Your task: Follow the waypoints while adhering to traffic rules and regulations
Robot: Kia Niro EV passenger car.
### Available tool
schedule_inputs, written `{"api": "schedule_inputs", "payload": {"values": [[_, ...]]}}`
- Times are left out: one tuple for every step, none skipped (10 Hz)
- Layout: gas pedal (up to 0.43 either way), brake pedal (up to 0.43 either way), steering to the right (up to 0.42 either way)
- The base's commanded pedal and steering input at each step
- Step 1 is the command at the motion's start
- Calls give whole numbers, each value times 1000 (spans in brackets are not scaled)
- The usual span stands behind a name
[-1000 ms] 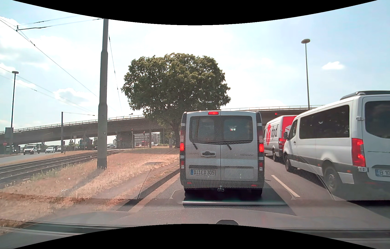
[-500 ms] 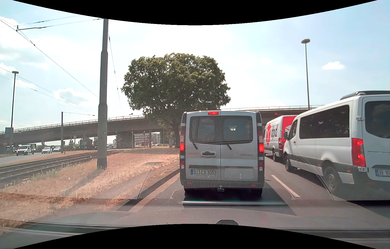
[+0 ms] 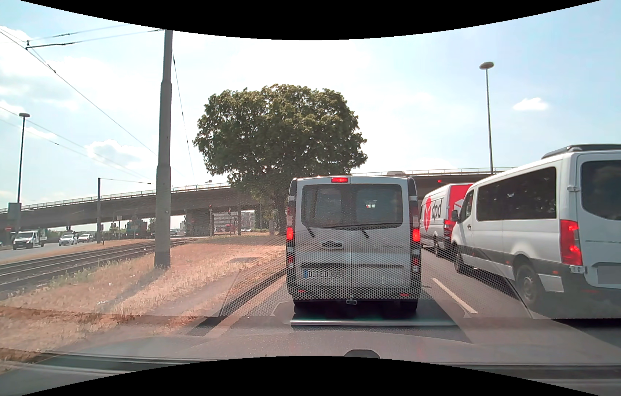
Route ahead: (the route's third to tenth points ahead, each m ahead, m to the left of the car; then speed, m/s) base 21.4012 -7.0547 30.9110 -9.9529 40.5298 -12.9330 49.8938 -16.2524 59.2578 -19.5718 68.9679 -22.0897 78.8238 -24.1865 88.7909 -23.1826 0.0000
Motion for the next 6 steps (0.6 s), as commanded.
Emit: {"api": "schedule_inputs", "payload": {"values": [[0,299,14],[0,299,14],[0,299,14],[0,299,14],[0,299,14],[0,299,14]]}}
